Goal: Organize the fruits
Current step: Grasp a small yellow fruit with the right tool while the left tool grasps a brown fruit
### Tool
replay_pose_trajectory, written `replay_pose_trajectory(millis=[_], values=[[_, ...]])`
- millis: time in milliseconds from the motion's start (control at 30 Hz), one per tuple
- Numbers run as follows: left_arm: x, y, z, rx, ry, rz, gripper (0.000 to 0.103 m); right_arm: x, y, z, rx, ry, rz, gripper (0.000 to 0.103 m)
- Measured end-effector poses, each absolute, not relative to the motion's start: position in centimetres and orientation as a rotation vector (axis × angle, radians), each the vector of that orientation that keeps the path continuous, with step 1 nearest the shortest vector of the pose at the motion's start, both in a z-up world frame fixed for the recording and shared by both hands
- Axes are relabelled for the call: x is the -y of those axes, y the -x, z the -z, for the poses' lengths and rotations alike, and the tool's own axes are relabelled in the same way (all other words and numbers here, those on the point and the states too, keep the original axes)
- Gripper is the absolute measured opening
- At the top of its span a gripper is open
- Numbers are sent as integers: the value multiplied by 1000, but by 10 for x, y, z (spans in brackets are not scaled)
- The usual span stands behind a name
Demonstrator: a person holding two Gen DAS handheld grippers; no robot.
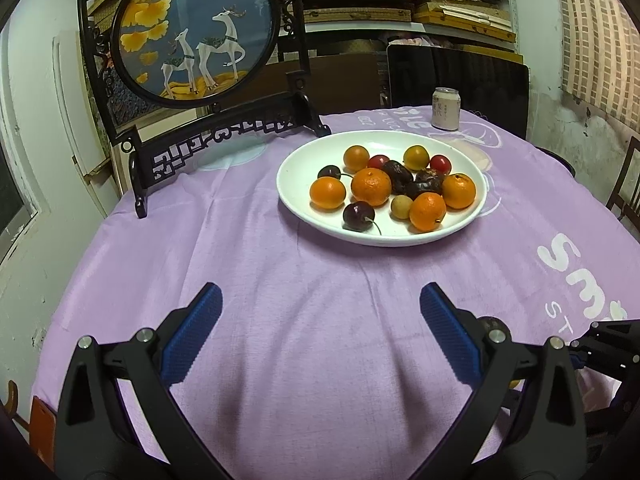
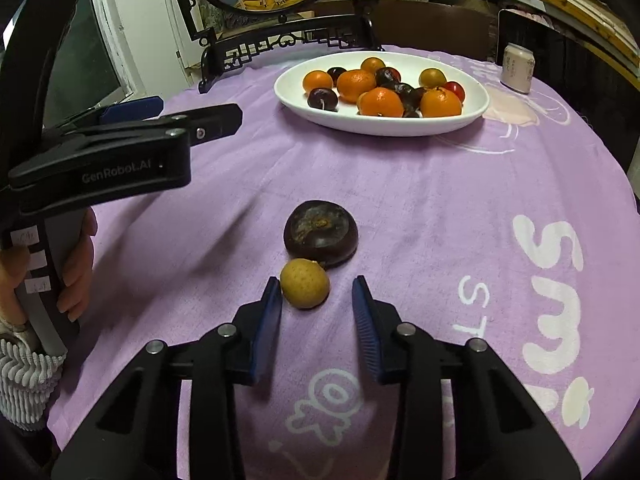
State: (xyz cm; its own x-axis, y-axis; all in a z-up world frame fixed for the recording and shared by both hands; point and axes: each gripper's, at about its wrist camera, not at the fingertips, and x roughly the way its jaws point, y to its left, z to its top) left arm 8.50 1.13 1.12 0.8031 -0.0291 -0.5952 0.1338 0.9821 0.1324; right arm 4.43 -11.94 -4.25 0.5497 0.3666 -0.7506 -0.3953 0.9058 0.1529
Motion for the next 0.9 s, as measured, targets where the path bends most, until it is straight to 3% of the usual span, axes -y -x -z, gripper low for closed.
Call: replay_pose_trajectory(millis=[100,567,900], values=[[-10,-85,-11,-632,-180,86,101,118,-44,43,-879,33,-478,25],[3,-81,-5,-659,-199,169,101,168,-48,22,-793,-132,-382,24],[60,-56,23,-699,-355,423,101,211,-56,11,-754,-290,-320,24]])
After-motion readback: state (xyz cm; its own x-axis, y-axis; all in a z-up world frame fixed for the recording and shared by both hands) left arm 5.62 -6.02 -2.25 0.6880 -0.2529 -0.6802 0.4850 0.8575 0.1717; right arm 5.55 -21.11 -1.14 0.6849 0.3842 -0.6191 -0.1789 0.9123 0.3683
